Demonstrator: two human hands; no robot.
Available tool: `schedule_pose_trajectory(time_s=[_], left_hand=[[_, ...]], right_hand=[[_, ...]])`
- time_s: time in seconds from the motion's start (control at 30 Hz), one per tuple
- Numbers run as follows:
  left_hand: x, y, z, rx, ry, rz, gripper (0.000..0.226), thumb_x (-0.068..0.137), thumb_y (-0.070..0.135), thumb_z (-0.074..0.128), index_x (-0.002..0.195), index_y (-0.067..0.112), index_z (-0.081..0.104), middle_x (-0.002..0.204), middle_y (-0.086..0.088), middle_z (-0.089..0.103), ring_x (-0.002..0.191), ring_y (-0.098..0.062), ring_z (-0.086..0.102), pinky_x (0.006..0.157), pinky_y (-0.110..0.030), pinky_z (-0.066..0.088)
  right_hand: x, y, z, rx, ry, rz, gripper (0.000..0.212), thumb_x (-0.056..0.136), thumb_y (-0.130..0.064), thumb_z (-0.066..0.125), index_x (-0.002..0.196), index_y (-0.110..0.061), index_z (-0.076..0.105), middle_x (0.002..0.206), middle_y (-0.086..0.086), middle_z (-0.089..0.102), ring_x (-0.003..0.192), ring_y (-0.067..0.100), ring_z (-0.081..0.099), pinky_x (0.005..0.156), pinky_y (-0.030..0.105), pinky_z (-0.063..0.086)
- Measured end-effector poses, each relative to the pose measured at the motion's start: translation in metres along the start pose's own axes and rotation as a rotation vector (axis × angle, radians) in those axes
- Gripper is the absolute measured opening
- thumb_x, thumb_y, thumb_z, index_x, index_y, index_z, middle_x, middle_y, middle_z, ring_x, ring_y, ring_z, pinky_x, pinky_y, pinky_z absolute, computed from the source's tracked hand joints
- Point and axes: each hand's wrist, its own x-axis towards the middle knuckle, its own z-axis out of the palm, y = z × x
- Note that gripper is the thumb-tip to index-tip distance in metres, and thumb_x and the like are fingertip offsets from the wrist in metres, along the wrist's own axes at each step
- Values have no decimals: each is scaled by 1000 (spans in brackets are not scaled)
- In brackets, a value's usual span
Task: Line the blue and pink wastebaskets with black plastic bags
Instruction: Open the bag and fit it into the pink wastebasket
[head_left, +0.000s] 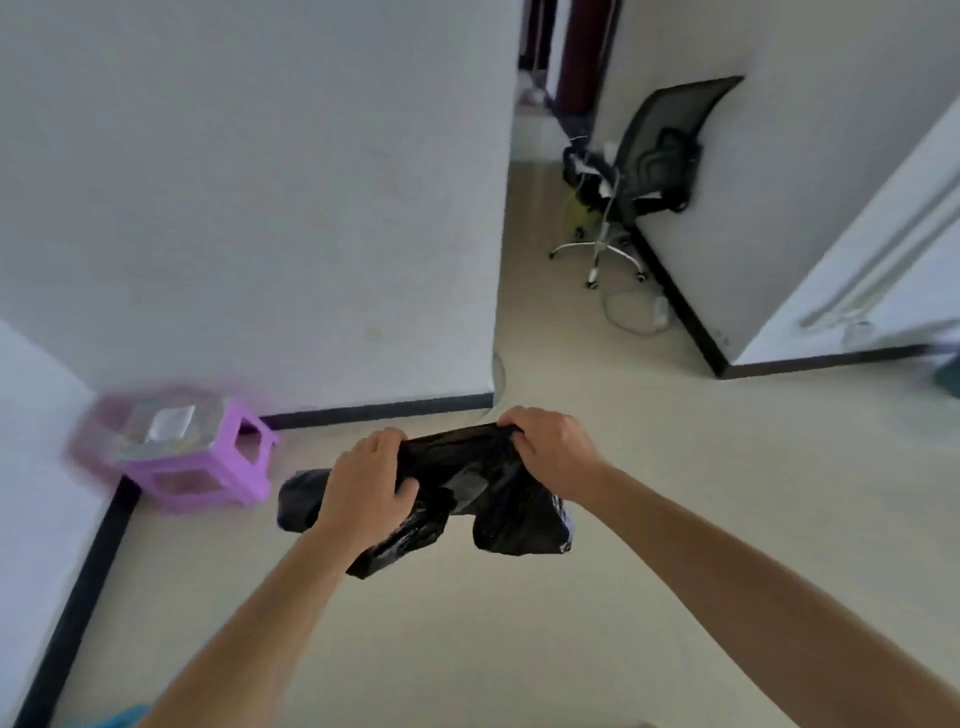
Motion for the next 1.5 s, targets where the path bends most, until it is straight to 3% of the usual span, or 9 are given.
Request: schedule_pose_trajectory(time_s=[0.17,0.3,0.4,0.57,0.8,0.93,1.1,1.27,1.5], left_hand=[[72,235,26,-161,15,346,27,80,28,54,105,22,43,84,9,56,71,-12,53,63,-27,42],[104,424,73,-92,190,643,23,78,22,56,98,13,65,93,-2,52,83,-21,50,72,-34,47],[111,548,106,-93,92,757,30,80,13,61,109,11,68,88,-5,56,82,-26,55,74,-40,50],[129,718,152,-241,-111,872,30,81,19,64,110,21,57,76,13,60,68,-13,58,62,-25,39],[206,924,240,-294,-498,860,21,84,11,51,103,20,55,98,1,66,92,-22,60,80,-33,49],[251,1045,268,-253,-580,993,29,80,4,50,106,16,54,101,-2,64,94,-25,59,83,-37,50],[289,1182,295,-232,-544,1190,31,73,-6,47,91,19,50,84,-3,60,80,-25,58,72,-41,52],[312,1307,353,-232,-467,1319,29,72,-10,45,86,15,48,74,-7,57,70,-27,55,59,-36,42],[358,1506,451,-80,-337,1558,31,68,-7,50,68,23,47,71,6,48,86,-23,52,73,-32,32]], right_hand=[[-112,194,-133,-44,343,333,30,101,-27,37,118,-26,62,105,-1,68,92,24,63,74,36,52],[-230,333,-213,-125,372,545,31,102,-27,35,115,-25,63,104,3,69,89,28,64,72,35,52],[-321,407,-255,-211,384,664,32,102,-25,34,119,-24,62,110,5,66,93,30,64,76,38,51],[-414,510,-306,-36,519,854,34,97,-21,37,126,-29,53,118,3,64,101,29,60,71,34,40],[-453,654,-377,-5,545,1046,21,89,-12,36,95,-27,50,102,4,63,92,29,59,74,37,44],[-459,734,-449,-9,597,1146,19,91,-18,39,101,-24,53,106,2,63,94,27,58,73,35,39],[-479,820,-509,-24,614,1282,45,85,-63,42,111,-31,58,104,-5,64,95,19,58,72,34,38],[-506,923,-532,115,553,1422,29,82,-33,60,109,-26,62,109,-2,63,101,22,57,77,32,45],[-539,1123,-589,237,550,1520,62,68,-18,71,126,-24,51,118,3,57,110,24,54,84,29,47]])
